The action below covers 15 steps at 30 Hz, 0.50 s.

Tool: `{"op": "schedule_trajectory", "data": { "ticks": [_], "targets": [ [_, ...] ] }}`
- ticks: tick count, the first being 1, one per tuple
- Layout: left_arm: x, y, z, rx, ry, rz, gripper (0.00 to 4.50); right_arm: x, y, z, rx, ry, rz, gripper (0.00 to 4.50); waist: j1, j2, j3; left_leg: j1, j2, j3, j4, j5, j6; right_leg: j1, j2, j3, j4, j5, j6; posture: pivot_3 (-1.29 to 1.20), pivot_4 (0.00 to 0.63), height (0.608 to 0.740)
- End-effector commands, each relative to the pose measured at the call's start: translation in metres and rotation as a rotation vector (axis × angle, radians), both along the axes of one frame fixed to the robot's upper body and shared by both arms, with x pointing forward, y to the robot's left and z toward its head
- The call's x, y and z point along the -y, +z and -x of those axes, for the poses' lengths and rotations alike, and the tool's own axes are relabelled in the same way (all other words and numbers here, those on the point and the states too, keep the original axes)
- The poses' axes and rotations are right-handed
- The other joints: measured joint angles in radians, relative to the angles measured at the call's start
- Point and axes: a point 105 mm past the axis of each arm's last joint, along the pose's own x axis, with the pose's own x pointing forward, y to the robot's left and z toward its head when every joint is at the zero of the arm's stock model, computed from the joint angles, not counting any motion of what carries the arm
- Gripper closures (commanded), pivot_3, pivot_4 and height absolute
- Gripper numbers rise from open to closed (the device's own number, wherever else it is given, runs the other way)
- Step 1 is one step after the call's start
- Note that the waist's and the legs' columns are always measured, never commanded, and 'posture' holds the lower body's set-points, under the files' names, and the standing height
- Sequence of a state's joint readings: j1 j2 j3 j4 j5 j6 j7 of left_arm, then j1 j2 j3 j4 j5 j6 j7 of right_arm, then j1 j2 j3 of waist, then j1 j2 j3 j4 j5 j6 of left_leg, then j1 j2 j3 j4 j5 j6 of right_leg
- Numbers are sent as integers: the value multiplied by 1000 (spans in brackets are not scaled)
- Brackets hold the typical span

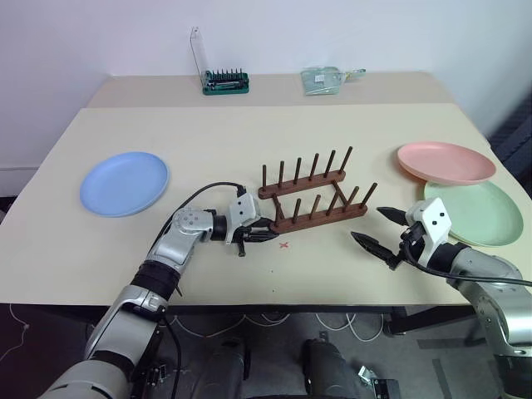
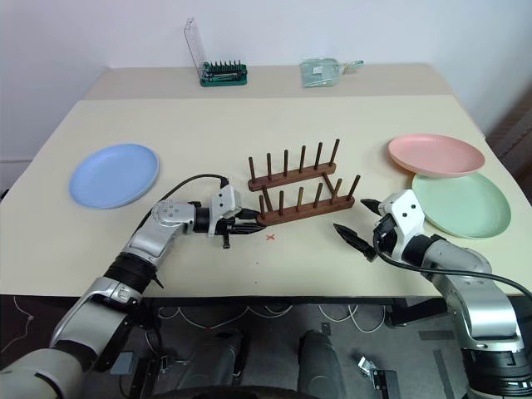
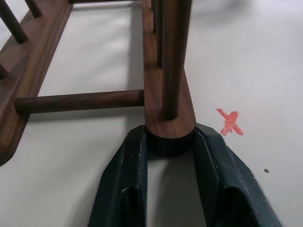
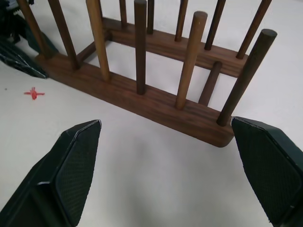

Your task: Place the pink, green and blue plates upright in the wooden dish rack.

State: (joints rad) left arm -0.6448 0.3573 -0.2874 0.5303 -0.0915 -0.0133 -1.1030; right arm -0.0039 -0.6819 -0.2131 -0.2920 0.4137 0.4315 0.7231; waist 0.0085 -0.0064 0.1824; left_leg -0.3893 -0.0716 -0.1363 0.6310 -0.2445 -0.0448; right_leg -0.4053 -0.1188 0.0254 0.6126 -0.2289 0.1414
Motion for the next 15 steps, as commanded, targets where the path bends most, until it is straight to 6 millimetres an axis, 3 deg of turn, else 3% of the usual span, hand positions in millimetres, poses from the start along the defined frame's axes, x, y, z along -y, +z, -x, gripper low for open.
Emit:
{"op": "schedule_trajectory", "data": {
  "ticks": [1,3,4,7,11,13,15],
  "targets": [
    [-18,-13,-1,-46,45,-72,1279,-4,10,1,49,4,9,0,-5,0,0,0,0,0,0,0,0,0,0,0,0,0,0,0,150,740],
    [-29,-14,-3,-60,92,-83,281,-3,9,0,46,-2,16,0,-10,0,0,0,0,0,0,0,0,0,0,0,1,0,0,0,150,740],
    [-37,-13,-2,-65,118,-87,5,-2,7,0,37,-5,24,257,-17,0,0,0,0,0,0,0,0,0,0,0,1,0,0,0,150,740],
    [-57,-7,10,-121,163,-53,0,1,-4,-1,-7,-3,75,1242,-36,0,0,1,1,0,-1,0,0,-1,1,0,2,0,0,0,150,740],
    [-50,-2,47,-167,47,-37,1967,-2,-9,-5,-24,3,75,3421,-48,2,-1,3,2,0,-3,0,0,-1,1,0,3,0,0,0,150,740],
    [-44,-2,56,-171,18,-40,2969,-5,-11,-6,-36,16,70,4436,-41,2,-1,2,2,0,-2,0,0,0,1,0,2,0,0,0,150,740],
    [-30,-4,60,-156,8,-46,3978,-10,-18,-9,-57,25,93,4500,-30,2,-1,2,1,0,-1,0,0,0,0,0,2,0,0,0,150,740]
  ]
}}
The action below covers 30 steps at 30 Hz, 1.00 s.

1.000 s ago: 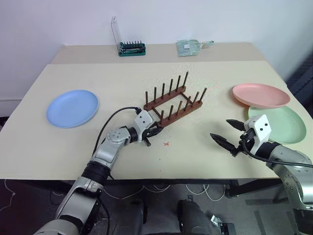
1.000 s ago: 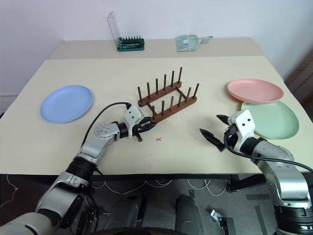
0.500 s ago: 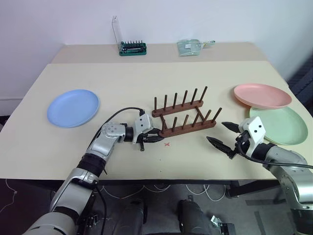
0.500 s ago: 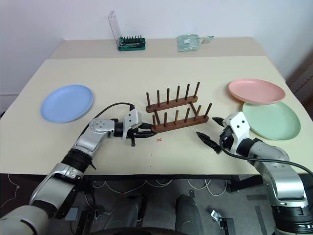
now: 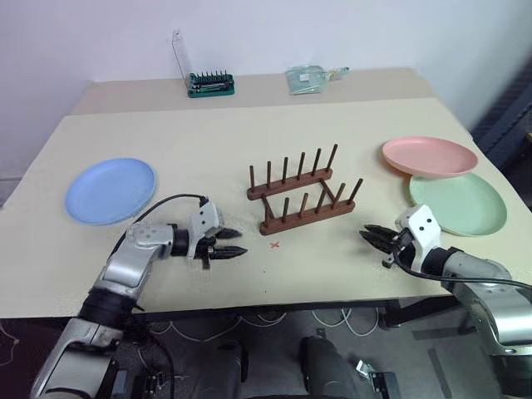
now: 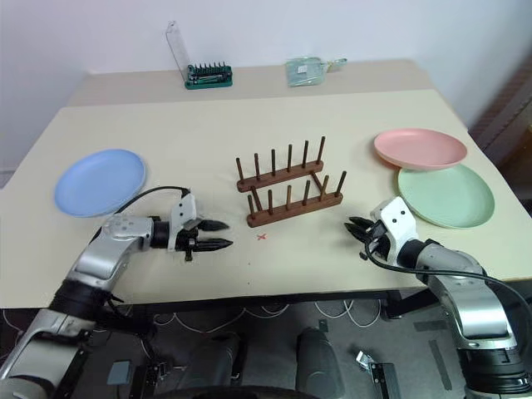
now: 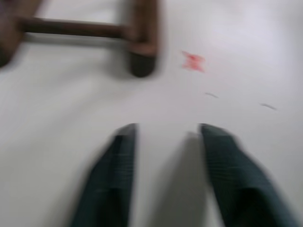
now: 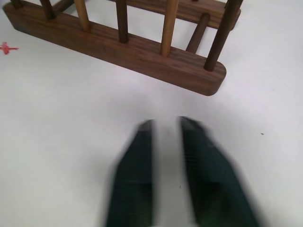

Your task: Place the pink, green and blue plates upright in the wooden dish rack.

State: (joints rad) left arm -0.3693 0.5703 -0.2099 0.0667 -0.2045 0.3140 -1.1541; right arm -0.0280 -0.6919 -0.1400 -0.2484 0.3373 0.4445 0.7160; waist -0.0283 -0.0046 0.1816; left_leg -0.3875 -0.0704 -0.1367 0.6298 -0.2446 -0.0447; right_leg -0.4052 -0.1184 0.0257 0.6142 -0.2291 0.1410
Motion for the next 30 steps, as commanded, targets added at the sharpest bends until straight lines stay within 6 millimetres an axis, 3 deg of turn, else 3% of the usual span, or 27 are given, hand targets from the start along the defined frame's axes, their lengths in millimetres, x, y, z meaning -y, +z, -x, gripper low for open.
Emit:
{"op": "schedule_trajectory", "data": {
  "ticks": [1,5,8,12,22,30],
  "targets": [
    [28,-4,13,-6,-55,-11,4420,-9,-5,-8,2,19,56,4500,12,0,0,0,0,0,0,0,0,0,0,0,0,0,0,0,150,740],
    [46,-16,1,28,25,-42,4420,-15,-24,-37,15,-56,195,4500,22,0,-1,-1,-2,0,1,0,0,0,-1,0,-1,0,0,0,150,740],
    [54,-17,-7,38,84,-18,4420,-23,-29,-46,22,-64,211,4500,21,-1,-3,-1,-2,0,2,0,0,1,-1,0,-1,0,0,0,150,740],
    [48,-19,-38,133,249,-54,4420,-35,-25,-64,69,-77,239,4500,17,-3,-4,1,-2,0,2,0,0,3,-1,0,-1,0,0,0,150,740],
    [34,-18,-70,198,405,-56,4420,-36,-19,-62,89,-46,239,4500,12,-3,-5,11,-1,0,-1,0,0,10,0,0,-1,0,0,0,150,740],
    [32,-17,-71,214,410,-35,4420,-25,6,-50,141,-22,225,4500,11,-3,-5,12,-1,0,-1,0,0,11,0,0,-1,-1,2,0,150,740]
  ]
}}
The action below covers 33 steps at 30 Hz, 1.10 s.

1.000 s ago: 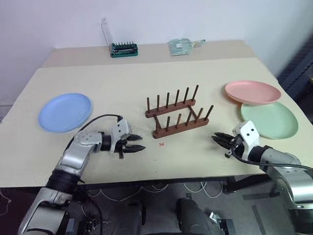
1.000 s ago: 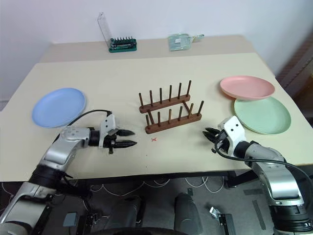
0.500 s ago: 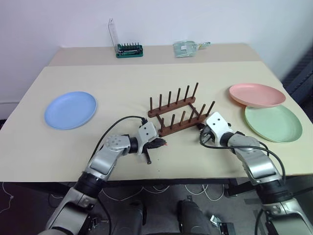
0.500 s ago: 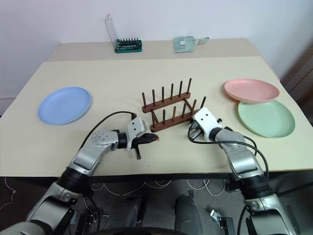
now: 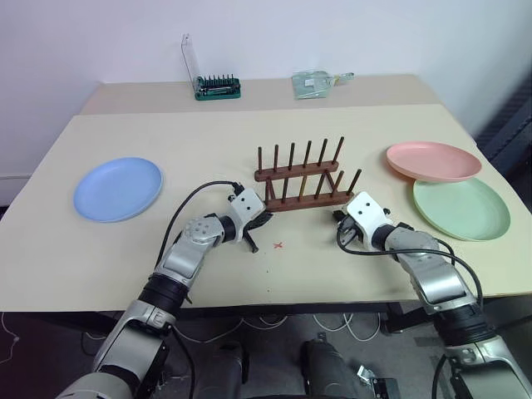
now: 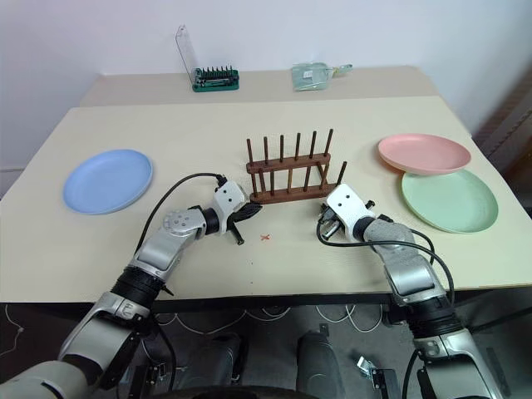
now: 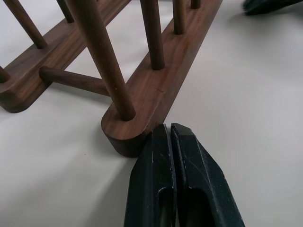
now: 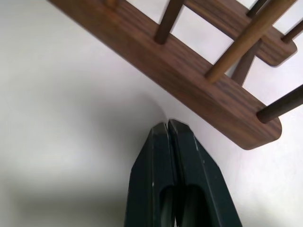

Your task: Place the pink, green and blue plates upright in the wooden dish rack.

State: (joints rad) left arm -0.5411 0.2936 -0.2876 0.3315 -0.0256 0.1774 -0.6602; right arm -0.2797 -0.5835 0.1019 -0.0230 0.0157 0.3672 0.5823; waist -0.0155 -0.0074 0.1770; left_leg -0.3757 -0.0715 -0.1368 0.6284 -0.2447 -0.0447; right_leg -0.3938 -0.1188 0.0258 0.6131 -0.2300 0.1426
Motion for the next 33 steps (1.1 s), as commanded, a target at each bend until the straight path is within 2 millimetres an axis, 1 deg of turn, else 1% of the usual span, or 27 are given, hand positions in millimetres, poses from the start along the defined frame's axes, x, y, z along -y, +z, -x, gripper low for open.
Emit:
{"op": "schedule_trajectory", "data": {
  "ticks": [1,2,3,4,5,7,8,10,11,12,14,17,19,21,23,25,28,30,33],
  "targets": [
    [-23,-17,-4,-40,91,-51,4420,9,28,4,61,14,-6,4500,-1,0,0,0,0,0,0,0,0,0,0,0,0,0,0,0,150,740],
    [-24,-18,-4,-40,93,-55,4420,11,30,5,60,15,-4,4500,-1,0,0,0,0,0,0,0,0,0,0,0,0,-2,3,0,150,740],
    [-26,-17,-5,-31,105,-58,4455,21,43,6,62,3,-27,4255,-1,0,0,0,0,0,0,0,0,0,0,0,0,-2,3,0,150,740],
    [-29,-18,-6,-23,118,-66,4473,35,57,6,87,-17,-14,3989,-1,1,1,0,0,0,0,0,0,0,0,0,0,-2,3,0,150,740],
    [-31,-18,-7,-18,127,-72,4473,44,68,6,106,-31,-5,3755,0,1,1,0,0,0,0,0,0,0,0,0,0,-2,3,0,150,740],
    [-30,-14,-8,17,127,-64,4473,68,87,1,154,-86,91,2831,-1,1,1,-1,0,0,0,0,0,0,0,0,0,-2,3,0,150,740],
    [-31,-12,-10,8,147,-40,4473,80,95,-2,178,-118,144,2253,-2,1,1,-1,0,1,0,0,0,-1,0,0,0,-2,3,0,150,740],
    [-32,-10,-12,7,157,-32,4473,97,106,-8,207,-160,217,1283,-4,1,1,0,1,1,-1,0,0,-1,0,0,0,-2,3,0,150,740],
    [-32,-9,-12,28,150,-54,4473,107,111,-13,218,-185,261,909,-4,1,1,0,1,1,-1,0,0,-1,0,0,0,-2,3,0,150,740],
    [-32,-7,-14,41,160,-64,4473,121,115,-19,226,-218,325,909,-5,0,1,0,1,1,-1,0,0,-1,0,0,0,-2,3,0,150,740],
    [-31,-3,-17,64,162,-67,4473,139,117,-27,227,-246,434,909,-2,0,1,0,1,3,-1,0,0,-1,0,0,-1,-2,3,0,150,740],
    [-27,2,-15,64,136,-38,4473,151,109,-35,211,-223,554,909,-1,0,1,-1,1,3,-2,0,0,-2,0,0,-1,-2,2,0,150,740],
    [-18,8,-5,54,55,0,4473,155,100,-40,190,-203,597,909,-3,1,1,-1,1,3,-2,0,1,-2,0,0,-1,-1,0,0,150,740],
    [-10,14,11,19,-43,59,4473,160,92,-44,169,-192,632,909,-5,2,2,-3,0,3,-2,0,1,-4,0,1,-1,0,0,0,150,740],
    [-2,20,30,-7,-151,104,4473,166,84,-45,138,-185,671,909,-5,3,2,-6,0,3,-2,0,1,-7,-1,1,-1,0,0,0,150,740],
    [1,24,43,-25,-210,135,4473,171,79,-47,126,-190,690,909,-4,3,3,-12,0,3,-1,0,0,-13,-1,1,0,0,0,0,150,740],
    [7,34,59,-26,-287,183,4473,175,77,-49,118,-202,688,1671,-2,4,3,-15,0,3,0,0,0,-15,0,1,0,0,0,0,150,740],
    [11,38,63,-28,-297,204,4473,177,76,-49,120,-199,715,2617,0,4,3,-15,0,3,1,0,0,-15,0,2,0,0,0,0,150,740],
    [12,39,65,-27,-299,206,4473,178,78,-49,138,-199,727,4101,-1,4,3,-15,0,3,0,0,0,-15,0,2,-1,0,0,0,150,740]
  ]
}}
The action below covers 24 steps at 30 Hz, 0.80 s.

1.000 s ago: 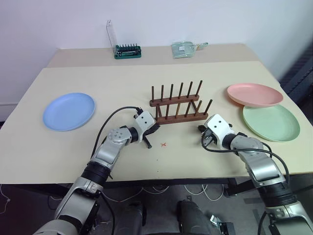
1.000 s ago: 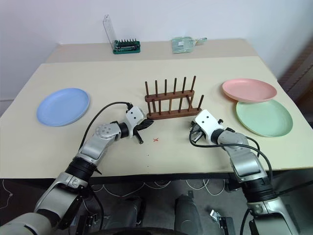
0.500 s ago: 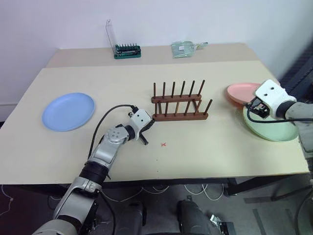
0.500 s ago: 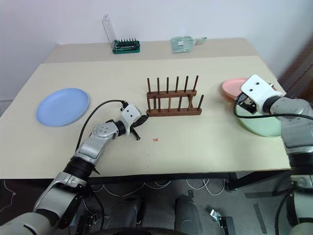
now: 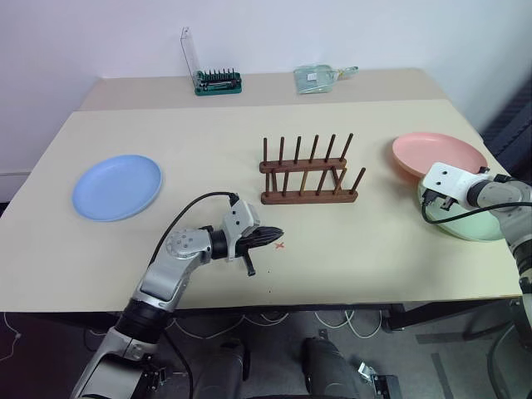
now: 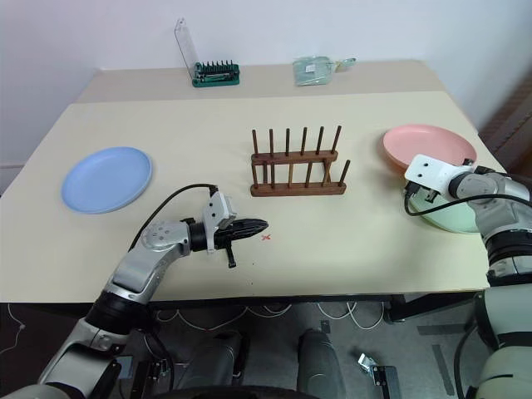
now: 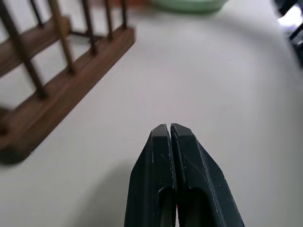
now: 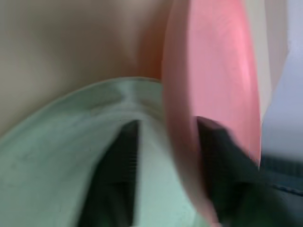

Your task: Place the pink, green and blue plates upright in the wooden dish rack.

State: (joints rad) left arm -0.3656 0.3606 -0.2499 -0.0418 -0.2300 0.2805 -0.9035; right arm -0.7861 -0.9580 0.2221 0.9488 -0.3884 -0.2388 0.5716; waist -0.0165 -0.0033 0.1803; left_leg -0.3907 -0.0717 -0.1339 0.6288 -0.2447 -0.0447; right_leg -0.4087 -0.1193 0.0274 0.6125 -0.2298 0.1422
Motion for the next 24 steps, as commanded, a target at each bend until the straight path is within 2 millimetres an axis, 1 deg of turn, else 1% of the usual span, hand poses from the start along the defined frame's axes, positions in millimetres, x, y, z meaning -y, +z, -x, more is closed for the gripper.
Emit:
{"op": "schedule_trajectory", "data": {
  "ticks": [1,3,4,6,7,9,10,11,12,13,14,15,16,17,18,19,20,22,24],
  "targets": [
    [2,9,3,22,-7,23,4473,2,17,-2,68,11,25,4487,-1,0,0,0,0,0,0,0,0,0,0,0,0,0,0,0,150,740],
    [3,7,3,14,-8,21,4473,2,22,-2,92,21,41,4487,-1,1,0,0,0,0,0,0,0,0,0,0,0,0,0,0,150,740],
    [3,7,4,14,-10,20,4473,2,28,-1,116,37,77,4487,-2,1,0,0,0,0,0,0,0,0,0,0,0,0,0,0,150,740],
    [3,7,3,18,-7,18,4473,-2,48,1,187,77,143,4487,-1,2,1,0,0,0,0,0,0,0,0,0,0,0,0,0,150,740],
    [3,8,1,23,-2,17,4473,-9,64,4,246,104,133,4487,0,3,2,0,0,0,0,0,0,0,0,0,0,0,0,0,150,740],
    [2,8,-1,30,7,17,4473,-23,86,10,325,158,98,4487,-1,5,2,0,0,0,0,0,0,0,0,0,0,0,0,0,150,740],
    [1,9,-2,30,13,21,4473,-36,97,13,367,197,31,4487,-2,5,2,0,0,0,0,0,0,0,0,1,0,0,0,0,150,740],
    [0,9,-3,29,15,26,4473,-58,110,18,410,260,-105,4487,-3,5,2,0,0,0,0,0,0,0,0,1,0,0,0,0,150,740],
    [0,10,-3,28,15,30,4473,-73,119,24,430,310,-204,4487,-5,5,2,0,0,0,0,0,0,0,0,1,0,0,0,0,150,740],
    [-1,13,-4,30,16,43,4473,-105,133,36,435,405,-482,4487,-6,5,3,0,0,0,0,0,0,0,0,1,1,0,0,0,150,740],
    [-2,15,-5,31,16,53,4473,-128,140,48,396,486,-664,4487,-7,4,3,0,1,0,0,0,0,0,1,1,1,0,0,0,150,740],
    [-2,16,-6,32,16,59,4473,-142,144,58,354,534,-772,4487,-7,5,3,0,1,-1,0,0,0,0,1,0,1,0,0,0,150,740],
    [-3,17,-7,35,18,58,4473,-159,154,70,296,604,-964,4487,-2,5,3,0,1,-2,1,0,0,0,1,0,1,0,0,0,150,740],
    [-3,17,-8,37,18,56,4473,-169,158,78,239,646,-1089,4487,2,4,3,0,1,-3,1,0,0,1,1,0,1,0,0,0,150,740],
    [-3,17,-8,38,18,55,4473,-176,160,84,187,674,-1173,4487,7,4,3,0,1,-4,2,0,0,2,1,-1,1,0,0,0,150,740],
    [-3,17,-8,40,16,54,4473,-182,164,87,155,697,-1261,4487,11,4,3,0,0,-4,2,0,1,2,0,-1,0,0,0,0,150,740],
    [-3,17,-8,41,15,53,4473,-185,165,87,130,693,-1329,4487,13,2,3,0,0,-5,3,0,1,3,0,-2,-1,0,0,0,150,740],
    [-2,17,-8,42,12,55,4473,-186,165,86,99,679,-1395,4487,23,2,3,-1,-1,-4,3,-1,1,3,-1,-2,-1,0,0,0,150,740],
    [-2,18,-8,47,13,58,4473,-185,160,83,93,650,-1382,4487,28,2,3,-1,-1,-4,3,-1,1,2,-1,-2,-1,0,0,0,150,740]
  ]
}}
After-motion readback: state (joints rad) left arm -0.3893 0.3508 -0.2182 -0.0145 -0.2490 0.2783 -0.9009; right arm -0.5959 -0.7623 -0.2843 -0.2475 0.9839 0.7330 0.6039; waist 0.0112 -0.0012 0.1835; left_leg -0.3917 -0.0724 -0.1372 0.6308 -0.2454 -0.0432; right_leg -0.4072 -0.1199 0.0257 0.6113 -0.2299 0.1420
